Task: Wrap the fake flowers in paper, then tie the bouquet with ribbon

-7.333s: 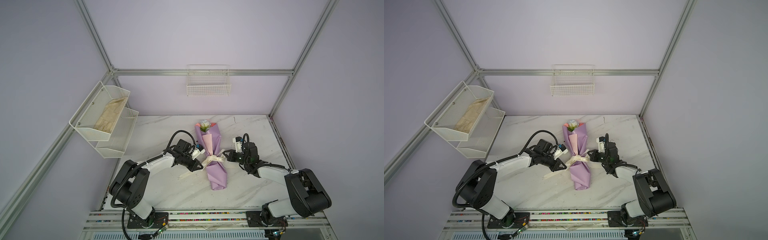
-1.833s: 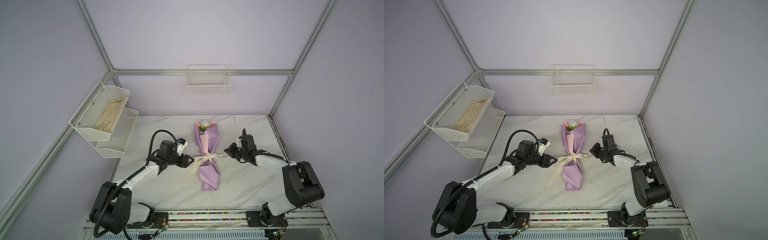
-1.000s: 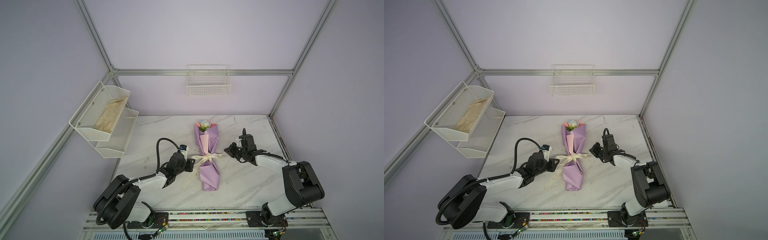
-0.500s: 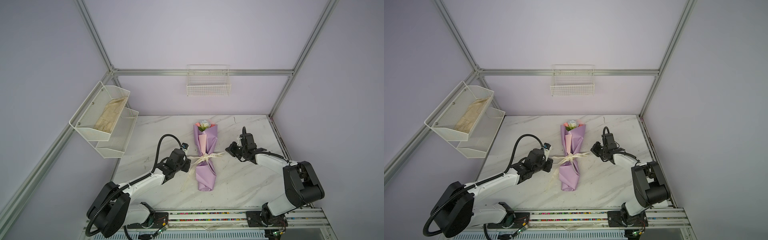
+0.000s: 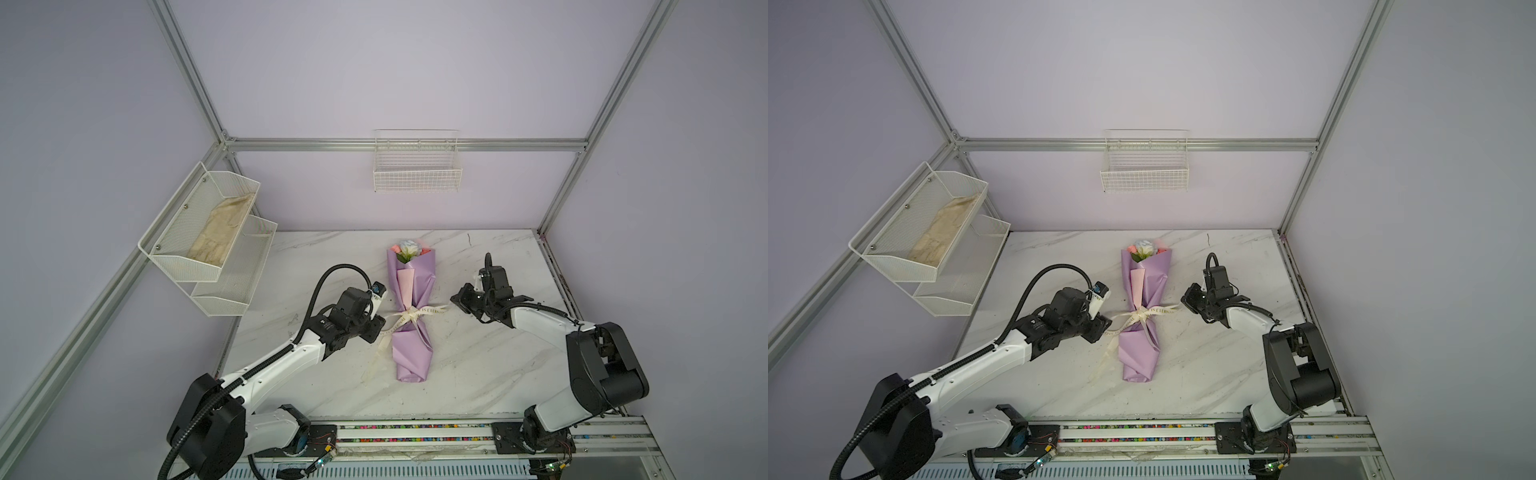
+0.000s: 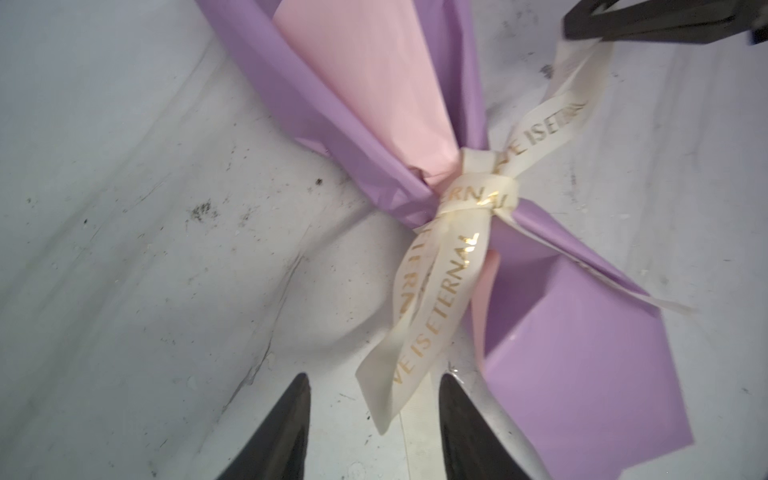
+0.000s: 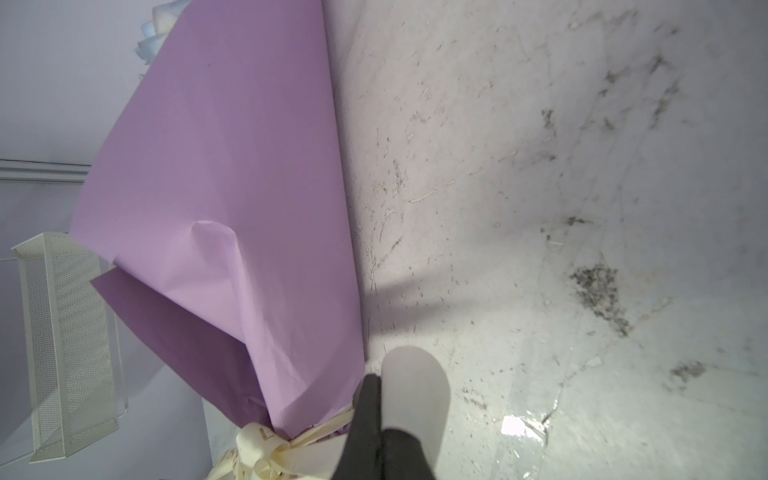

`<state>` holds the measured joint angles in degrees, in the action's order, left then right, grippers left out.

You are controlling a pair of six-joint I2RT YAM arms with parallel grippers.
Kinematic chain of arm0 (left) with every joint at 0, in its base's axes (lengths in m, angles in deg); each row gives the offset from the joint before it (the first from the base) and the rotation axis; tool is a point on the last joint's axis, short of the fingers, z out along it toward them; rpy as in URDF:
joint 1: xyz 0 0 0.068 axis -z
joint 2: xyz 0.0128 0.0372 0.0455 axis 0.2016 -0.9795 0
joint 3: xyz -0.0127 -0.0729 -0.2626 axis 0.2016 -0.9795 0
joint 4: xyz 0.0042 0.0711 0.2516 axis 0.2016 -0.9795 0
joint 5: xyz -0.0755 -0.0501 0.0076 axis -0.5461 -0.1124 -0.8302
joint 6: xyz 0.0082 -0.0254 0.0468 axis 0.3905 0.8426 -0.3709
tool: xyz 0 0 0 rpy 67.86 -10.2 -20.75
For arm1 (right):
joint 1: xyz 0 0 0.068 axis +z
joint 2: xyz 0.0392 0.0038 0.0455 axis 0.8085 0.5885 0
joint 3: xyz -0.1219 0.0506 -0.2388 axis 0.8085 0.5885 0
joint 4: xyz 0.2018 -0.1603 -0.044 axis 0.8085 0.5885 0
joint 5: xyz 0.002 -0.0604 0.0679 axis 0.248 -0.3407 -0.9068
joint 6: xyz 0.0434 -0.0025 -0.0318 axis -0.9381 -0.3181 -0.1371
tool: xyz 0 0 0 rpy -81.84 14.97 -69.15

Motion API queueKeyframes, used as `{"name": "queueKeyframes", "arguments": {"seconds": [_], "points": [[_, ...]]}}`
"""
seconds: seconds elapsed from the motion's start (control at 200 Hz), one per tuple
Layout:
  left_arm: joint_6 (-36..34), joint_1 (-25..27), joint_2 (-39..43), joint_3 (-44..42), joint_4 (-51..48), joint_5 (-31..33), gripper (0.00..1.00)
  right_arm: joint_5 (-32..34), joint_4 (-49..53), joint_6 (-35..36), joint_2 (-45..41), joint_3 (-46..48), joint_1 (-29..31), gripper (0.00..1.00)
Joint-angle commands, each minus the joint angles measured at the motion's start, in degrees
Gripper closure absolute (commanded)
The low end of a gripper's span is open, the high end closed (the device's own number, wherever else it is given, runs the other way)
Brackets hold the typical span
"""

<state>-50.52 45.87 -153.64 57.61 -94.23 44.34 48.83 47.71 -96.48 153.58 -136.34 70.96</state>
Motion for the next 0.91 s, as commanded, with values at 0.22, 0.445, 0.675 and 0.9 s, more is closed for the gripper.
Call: {"name": "queueKeyframes", "arguments": {"seconds": [0.22,0.445,0.675,0.9], "points": [[-15.4,2.7,-6.8,10.8,-12.1,-14.3,0.76,-0.9,0.6,0.2,0.1,-1.8,-0.2,1.0],[-16.6,3.8,-15.3,14.9,-18.8,-0.4,0.74,-1.6,0.3,0.1,0.2,-1.9,-0.2,1.0],[-20.2,4.9,-18.5,14.6,-13.6,6.0,0.58,-2.0,0.3,0.3,0.5,-2.1,-0.2,1.0],[-26.1,6.4,-16.5,10.5,-4.5,6.6,0.46,-2.5,-0.2,0.2,1.0,-1.8,-0.2,1.0]]}}
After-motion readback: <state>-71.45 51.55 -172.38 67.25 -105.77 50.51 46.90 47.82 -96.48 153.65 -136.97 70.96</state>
